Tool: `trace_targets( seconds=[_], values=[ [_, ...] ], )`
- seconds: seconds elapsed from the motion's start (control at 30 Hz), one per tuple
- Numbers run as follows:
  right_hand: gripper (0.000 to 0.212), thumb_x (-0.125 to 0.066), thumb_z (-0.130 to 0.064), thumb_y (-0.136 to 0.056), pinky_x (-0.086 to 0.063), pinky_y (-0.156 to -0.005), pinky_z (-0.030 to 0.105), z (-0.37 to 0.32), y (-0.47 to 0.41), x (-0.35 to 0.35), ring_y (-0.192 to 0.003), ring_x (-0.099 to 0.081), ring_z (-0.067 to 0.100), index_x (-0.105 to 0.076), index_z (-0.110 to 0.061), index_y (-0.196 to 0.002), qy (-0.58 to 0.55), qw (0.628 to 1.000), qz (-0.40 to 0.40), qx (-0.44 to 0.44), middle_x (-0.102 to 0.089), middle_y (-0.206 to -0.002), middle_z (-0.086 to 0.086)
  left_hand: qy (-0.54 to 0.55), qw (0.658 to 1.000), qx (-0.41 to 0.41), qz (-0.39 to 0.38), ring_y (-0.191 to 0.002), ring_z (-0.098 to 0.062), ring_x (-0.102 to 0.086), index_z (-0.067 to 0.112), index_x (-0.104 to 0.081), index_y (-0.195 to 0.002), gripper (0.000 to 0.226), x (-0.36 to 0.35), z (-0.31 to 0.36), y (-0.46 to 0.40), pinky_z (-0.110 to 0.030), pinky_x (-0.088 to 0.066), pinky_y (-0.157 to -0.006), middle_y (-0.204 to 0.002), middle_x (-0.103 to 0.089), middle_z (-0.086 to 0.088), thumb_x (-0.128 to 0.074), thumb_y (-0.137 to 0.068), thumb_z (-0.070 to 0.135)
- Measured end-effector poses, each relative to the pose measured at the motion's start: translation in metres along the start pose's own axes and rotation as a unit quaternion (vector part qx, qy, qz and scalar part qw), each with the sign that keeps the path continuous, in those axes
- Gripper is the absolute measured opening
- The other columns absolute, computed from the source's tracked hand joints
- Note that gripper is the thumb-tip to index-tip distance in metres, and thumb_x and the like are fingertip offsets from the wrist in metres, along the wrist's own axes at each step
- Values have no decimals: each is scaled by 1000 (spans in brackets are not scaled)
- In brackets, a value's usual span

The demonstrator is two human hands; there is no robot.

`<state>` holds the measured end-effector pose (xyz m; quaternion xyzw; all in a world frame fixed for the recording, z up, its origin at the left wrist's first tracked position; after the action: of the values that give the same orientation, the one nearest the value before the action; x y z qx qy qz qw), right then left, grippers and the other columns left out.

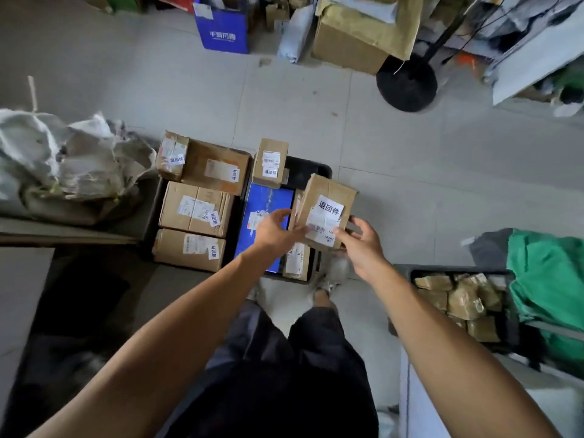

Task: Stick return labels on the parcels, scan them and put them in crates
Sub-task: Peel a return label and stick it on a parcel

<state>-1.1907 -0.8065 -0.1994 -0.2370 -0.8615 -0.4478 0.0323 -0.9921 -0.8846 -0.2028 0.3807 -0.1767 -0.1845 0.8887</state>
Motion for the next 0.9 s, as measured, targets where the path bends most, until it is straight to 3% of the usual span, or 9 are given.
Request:
trace_targets(
  seconds=[0.1,0.13,0.2,0.27,0.33,0.53,0.77,0.83,0.9],
  values=[
    [63,-71,-7,-92,-59,-90,50,-10,-87,-8,-105,-69,23,-43,-16,-148,-4,1000,-10,-15,-64,-129,11,118,984,126,53,-72,-16,-61,6,-60,-131,75,-20,-23,-66,-34,-55,-76,-90,-66,-13,-87,-73,45],
    [64,-71,-6,-92,-59,-91,51,-9,-121,-14,-104,-69,23,-42,-16,-148,-5,1000,-13,-22,-64,-130,10,177,972,150,46,-68,-19,-58,0,-65,-117,64,-33,-32,-95,-34,-53,-74,-85,-63,-22,-86,-73,41],
    [66,-71,-7,-92,-57,-94,51,-4,-196,-32,-106,-69,22,-39,-17,-149,4,999,-30,-27,-64,-130,9,292,939,173,49,-75,-22,-57,1,-66,-90,26,-58,-51,-156,-32,-52,-74,-82,-60,-18,-75,-88,25],
    [66,-71,-8,-93,-56,-97,51,11,-271,-51,-107,-68,22,-38,-18,-149,11,999,-44,-30,-65,-130,9,384,902,189,59,-86,-19,-64,5,-65,-93,15,-83,-71,-220,-24,-58,-74,-91,-66,-12,-58,-101,15],
    [64,-70,-9,-93,-55,-97,51,31,-345,-71,-108,-69,22,-39,-21,-147,16,998,-52,-30,-66,-128,7,427,880,195,76,-95,-19,-67,9,-64,-97,19,-100,-90,-284,-25,-58,-76,-96,-70,-7,-51,-105,20],
    [61,-76,-21,-90,-59,-92,46,79,-492,-123,-113,-66,20,-45,-32,-142,35,995,-89,-24,-61,-129,1,500,835,196,122,-96,-19,-63,14,-66,-94,20,-125,-130,-412,-33,-54,-89,-81,-75,3,-51,-104,21],
    [55,-76,-30,-85,-61,-86,43,85,-527,-139,-111,-69,18,-45,-46,-127,54,992,-115,-16,-66,-132,3,513,834,164,120,-125,-20,-62,17,-62,-119,21,-136,-139,-436,-41,-51,-106,-107,-77,9,-46,-104,18],
    [52,-70,-24,-93,-61,-86,39,84,-525,-142,-114,-67,17,-41,-42,-132,64,988,-141,-17,-64,-134,3,507,839,159,118,-124,-17,-63,24,-65,-118,27,-138,-139,-434,-41,-50,-107,-111,-76,13,-43,-105,17],
    [55,-66,-23,-96,-57,-95,46,80,-524,-143,-120,-64,18,-36,-40,-140,91,982,-166,-10,-60,-140,4,489,850,158,117,-120,-12,-64,32,-66,-116,32,-140,-137,-431,-40,-50,-106,-110,-75,16,-41,-105,14]
  ],
)
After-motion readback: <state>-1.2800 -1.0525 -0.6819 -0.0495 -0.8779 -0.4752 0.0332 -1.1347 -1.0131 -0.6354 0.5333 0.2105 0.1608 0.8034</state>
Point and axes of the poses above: each hand's wrist, its own y-axis away from the middle knuckle, its own x-axis out of the back of the hand, z = x × y, the point moved 8 cm from there along -y, towards the middle knuckle
